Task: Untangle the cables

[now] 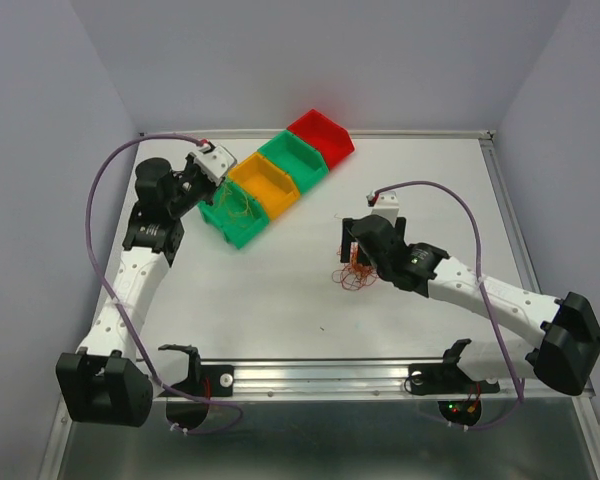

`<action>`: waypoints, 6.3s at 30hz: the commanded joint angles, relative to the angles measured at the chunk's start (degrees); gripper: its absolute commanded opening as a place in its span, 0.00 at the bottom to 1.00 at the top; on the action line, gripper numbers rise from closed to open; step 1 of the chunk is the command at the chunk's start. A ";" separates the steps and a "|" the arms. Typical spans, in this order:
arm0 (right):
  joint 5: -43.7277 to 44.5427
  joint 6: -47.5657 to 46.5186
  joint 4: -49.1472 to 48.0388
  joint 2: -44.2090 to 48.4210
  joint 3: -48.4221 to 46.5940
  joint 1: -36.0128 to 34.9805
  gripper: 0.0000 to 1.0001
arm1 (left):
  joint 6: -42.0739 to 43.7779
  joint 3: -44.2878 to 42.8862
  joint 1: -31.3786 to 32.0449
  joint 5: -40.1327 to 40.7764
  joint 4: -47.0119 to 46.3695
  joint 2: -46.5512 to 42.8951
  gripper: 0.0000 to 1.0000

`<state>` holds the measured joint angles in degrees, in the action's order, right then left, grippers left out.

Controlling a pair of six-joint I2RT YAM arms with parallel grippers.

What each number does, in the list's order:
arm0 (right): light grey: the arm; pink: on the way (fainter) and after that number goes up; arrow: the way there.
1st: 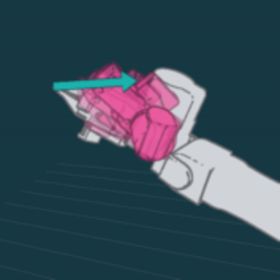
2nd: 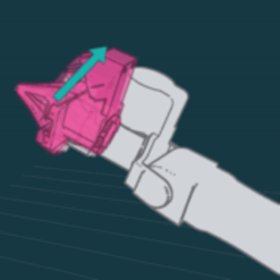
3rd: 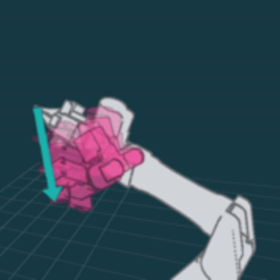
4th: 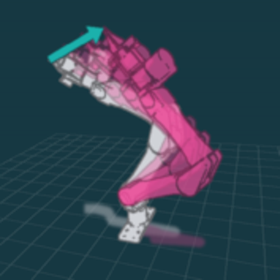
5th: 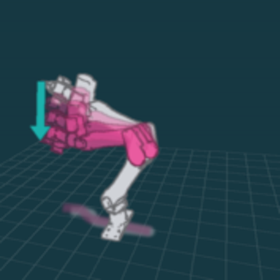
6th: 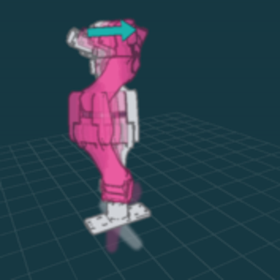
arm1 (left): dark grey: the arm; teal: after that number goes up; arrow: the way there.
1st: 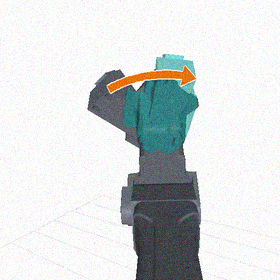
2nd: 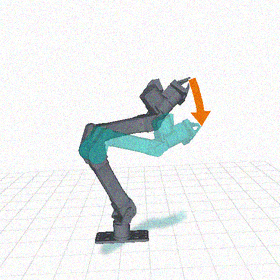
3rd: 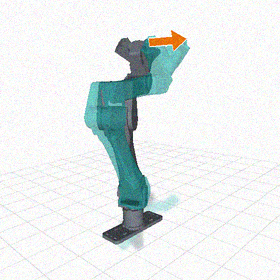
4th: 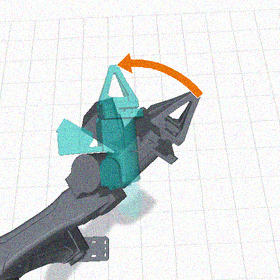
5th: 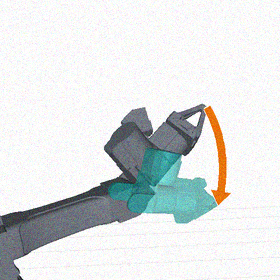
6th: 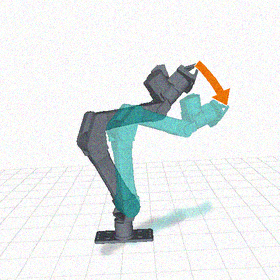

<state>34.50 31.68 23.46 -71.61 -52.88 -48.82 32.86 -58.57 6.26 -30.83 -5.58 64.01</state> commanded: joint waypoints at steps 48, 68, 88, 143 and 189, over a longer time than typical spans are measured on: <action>-2.07 -1.09 -6.24 3.50 3.93 -0.23 0.94 | 8.89 -15.53 2.09 15.71 16.58 38.83 0.14; 9.17 3.29 -6.68 0.60 5.60 1.96 0.74 | 9.77 -15.09 2.26 12.56 21.49 19.07 0.57; -2.85 -1.45 -20.47 -10.39 0.85 9.00 0.64 | 3.44 -4.89 15.18 9.91 14.90 6.13 0.60; -8.66 -4.17 -28.91 -1.94 14.66 13.48 0.62 | 0.01 4.95 20.63 4.72 5.85 5.86 0.59; -12.88 -9.79 -46.47 -8.46 12.62 14.36 0.06 | -0.17 6.09 20.81 4.99 5.85 5.78 0.58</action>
<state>20.67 23.92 -12.56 -83.40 -40.05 -34.83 33.12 -52.88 26.68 -25.08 2.37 70.63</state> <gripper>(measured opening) 0.134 0.585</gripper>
